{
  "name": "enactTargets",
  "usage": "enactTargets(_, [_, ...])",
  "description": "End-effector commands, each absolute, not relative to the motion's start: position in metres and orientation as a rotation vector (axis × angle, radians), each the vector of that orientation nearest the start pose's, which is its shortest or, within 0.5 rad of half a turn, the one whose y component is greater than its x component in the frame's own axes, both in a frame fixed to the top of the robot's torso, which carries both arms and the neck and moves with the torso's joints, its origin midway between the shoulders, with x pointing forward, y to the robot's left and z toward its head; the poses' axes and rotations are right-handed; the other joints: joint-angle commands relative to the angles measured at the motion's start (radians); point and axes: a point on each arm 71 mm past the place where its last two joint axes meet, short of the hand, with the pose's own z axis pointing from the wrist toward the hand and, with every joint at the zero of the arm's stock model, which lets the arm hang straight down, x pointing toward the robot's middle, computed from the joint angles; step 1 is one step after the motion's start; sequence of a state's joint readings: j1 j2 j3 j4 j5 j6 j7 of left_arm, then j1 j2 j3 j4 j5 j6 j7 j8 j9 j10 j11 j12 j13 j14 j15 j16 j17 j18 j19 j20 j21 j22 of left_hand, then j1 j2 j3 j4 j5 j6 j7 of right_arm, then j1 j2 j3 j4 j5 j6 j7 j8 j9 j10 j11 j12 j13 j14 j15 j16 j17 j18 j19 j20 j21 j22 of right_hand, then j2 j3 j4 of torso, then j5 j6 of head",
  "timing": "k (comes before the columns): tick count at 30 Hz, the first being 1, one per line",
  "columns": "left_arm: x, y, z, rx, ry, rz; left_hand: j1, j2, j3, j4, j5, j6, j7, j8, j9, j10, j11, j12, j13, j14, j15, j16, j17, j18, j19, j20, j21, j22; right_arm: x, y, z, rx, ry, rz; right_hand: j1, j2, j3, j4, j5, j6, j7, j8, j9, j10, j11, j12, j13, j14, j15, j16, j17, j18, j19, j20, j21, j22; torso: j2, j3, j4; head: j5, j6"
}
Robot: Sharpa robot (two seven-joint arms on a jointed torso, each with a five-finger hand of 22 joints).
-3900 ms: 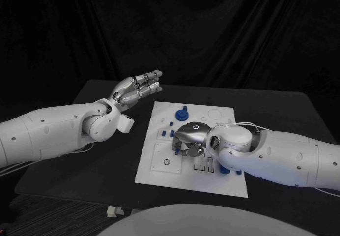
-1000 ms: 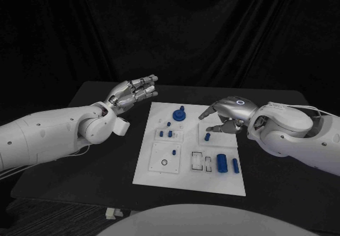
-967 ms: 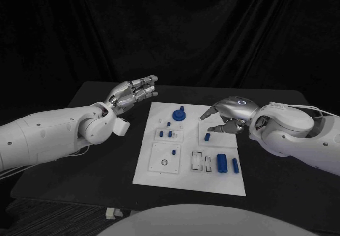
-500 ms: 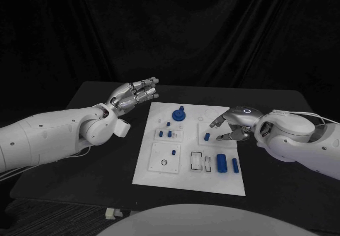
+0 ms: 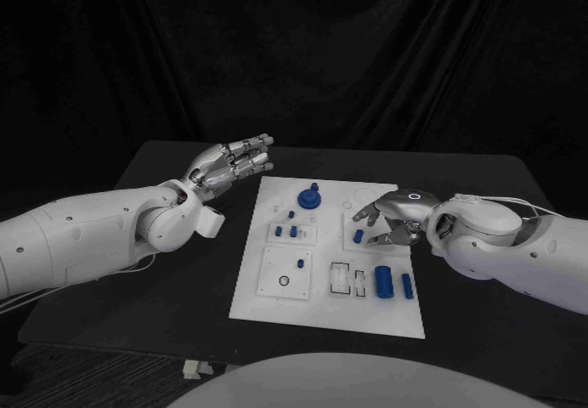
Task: Assemble the parts on the task board
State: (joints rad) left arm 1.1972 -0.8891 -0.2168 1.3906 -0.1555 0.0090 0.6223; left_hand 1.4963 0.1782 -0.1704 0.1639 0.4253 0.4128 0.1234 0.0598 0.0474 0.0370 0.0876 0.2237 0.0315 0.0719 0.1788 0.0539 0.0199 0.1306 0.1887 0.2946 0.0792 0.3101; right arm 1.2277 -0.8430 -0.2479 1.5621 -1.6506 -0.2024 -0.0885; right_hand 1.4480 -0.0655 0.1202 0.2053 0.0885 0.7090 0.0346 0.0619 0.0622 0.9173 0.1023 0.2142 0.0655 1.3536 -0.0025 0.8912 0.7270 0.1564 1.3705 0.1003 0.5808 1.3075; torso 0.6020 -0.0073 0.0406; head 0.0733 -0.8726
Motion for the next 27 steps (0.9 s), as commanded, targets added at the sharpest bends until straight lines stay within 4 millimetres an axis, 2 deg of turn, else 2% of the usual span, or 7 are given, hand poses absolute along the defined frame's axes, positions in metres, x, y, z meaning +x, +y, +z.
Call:
enactTargets(1, [0.473, 0.256, -0.231, -0.848, 1.527, -1.710, 0.002, 0.009, 0.002, -0.004, 0.005, 0.004, -0.001, 0.006, 0.001, 0.002, 0.006, -0.003, 0.001, -0.007, 0.003, 0.005, 0.001, -0.012, 0.003, 0.000, 0.000, -0.001, 0.444, -0.185, -0.249, -0.526, 1.823, 0.580, 0.016, 0.002, 0.003, -0.010, 0.010, 0.024, 0.002, 0.006, 0.002, 0.016, 0.000, -0.003, 0.001, 0.004, -0.002, -0.006, 0.001, -0.018, 0.008, 0.000, -0.003, 0.081, -0.001, -0.0024, 0.0016, 0.001, 0.000])
enactTargets(5, [0.473, 0.256, -0.231, -0.849, 1.528, -1.710, 0.002, 0.009, 0.002, -0.004, 0.005, 0.004, -0.001, 0.006, 0.001, 0.002, 0.006, -0.003, 0.001, -0.007, 0.003, 0.005, 0.001, -0.012, 0.003, 0.000, 0.000, -0.001, 0.444, -0.180, -0.251, -0.533, 1.822, 0.590, 0.035, 0.011, 0.009, -0.017, 0.012, 0.087, 0.004, 0.015, 0.008, 0.042, -0.005, -0.005, 0.002, 0.006, -0.005, -0.005, 0.003, -0.019, 0.010, -0.003, 0.004, 0.083, -0.001, -0.0026, 0.0023, -0.001, 0.000])
enactTargets(12, [0.474, 0.255, -0.231, -0.849, 1.532, -1.713, 0.004, 0.010, 0.003, -0.006, 0.009, 0.004, -0.001, 0.006, 0.001, 0.002, 0.006, -0.003, 0.001, -0.007, 0.003, 0.006, 0.001, -0.013, 0.003, -0.001, 0.000, -0.003, 0.443, -0.170, -0.256, -0.544, 1.817, 0.616, 0.047, 0.017, 0.010, -0.004, -0.006, 0.185, 0.025, 0.047, 0.024, 0.098, -0.013, -0.016, 0.003, 0.006, -0.008, -0.011, -0.002, -0.019, 0.011, -0.006, 0.001, 0.082, -0.001, -0.0036, 0.0025, 0.003, 0.000])
enactTargets(16, [0.474, 0.255, -0.231, -0.850, 1.534, -1.713, 0.004, 0.010, 0.003, -0.006, 0.009, 0.004, -0.001, 0.006, 0.001, 0.002, 0.006, -0.003, 0.001, -0.007, 0.003, 0.006, 0.001, -0.013, 0.003, -0.001, 0.000, -0.003, 0.443, -0.167, -0.257, -0.549, 1.817, 0.622, 0.066, 0.021, 0.018, -0.003, -0.010, 0.241, 0.030, 0.066, 0.039, 0.110, -0.014, -0.027, 0.002, 0.004, -0.011, -0.017, -0.006, -0.018, 0.009, -0.008, -0.004, 0.081, 0.000, -0.0032, 0.0038, 0.000, 0.000])
enactTargets(20, [0.474, 0.255, -0.232, -0.851, 1.536, -1.713, 0.006, 0.011, 0.005, -0.007, 0.011, 0.004, -0.001, 0.006, 0.001, 0.002, 0.007, -0.003, 0.001, -0.007, 0.003, 0.006, 0.001, -0.014, 0.004, -0.001, 0.000, -0.003, 0.444, -0.166, -0.257, -0.548, 1.813, 0.624, 0.094, 0.024, 0.030, -0.007, -0.010, 0.295, 0.051, 0.084, 0.056, 0.120, -0.017, -0.039, 0.001, 0.001, -0.015, -0.025, -0.012, -0.018, 0.008, -0.012, -0.006, 0.082, 0.000, -0.0032, 0.0029, -0.001, 0.000])
enactTargets(21, [0.474, 0.255, -0.232, -0.851, 1.537, -1.712, 0.006, 0.011, 0.005, -0.007, 0.011, 0.004, -0.001, 0.006, 0.001, 0.002, 0.007, -0.003, 0.001, -0.007, 0.003, 0.006, 0.001, -0.014, 0.004, -0.001, 0.000, -0.003, 0.444, -0.166, -0.257, -0.547, 1.812, 0.624, 0.113, 0.026, 0.040, -0.014, -0.005, 0.318, 0.072, 0.091, 0.064, 0.128, -0.025, -0.043, 0.001, 0.001, -0.021, -0.027, -0.013, -0.017, 0.008, -0.016, -0.005, 0.082, 0.000, -0.0032, 0.0027, -0.001, 0.000])
enactTargets(27, [0.474, 0.255, -0.233, -0.853, 1.541, -1.712, 0.007, 0.013, 0.007, -0.009, 0.013, 0.004, 0.000, 0.006, 0.001, 0.002, 0.007, -0.002, 0.001, -0.007, 0.003, 0.006, 0.001, -0.015, 0.004, -0.001, 0.000, -0.004, 0.445, -0.167, -0.257, -0.537, 1.802, 0.619, 0.171, 0.028, 0.075, -0.040, 0.017, 0.350, 0.083, 0.094, 0.076, 0.166, -0.029, -0.052, 0.000, 0.001, -0.023, -0.030, -0.015, -0.020, 0.009, -0.022, 0.007, 0.085, -0.002, -0.0030, 0.0018, 0.001, 0.000])
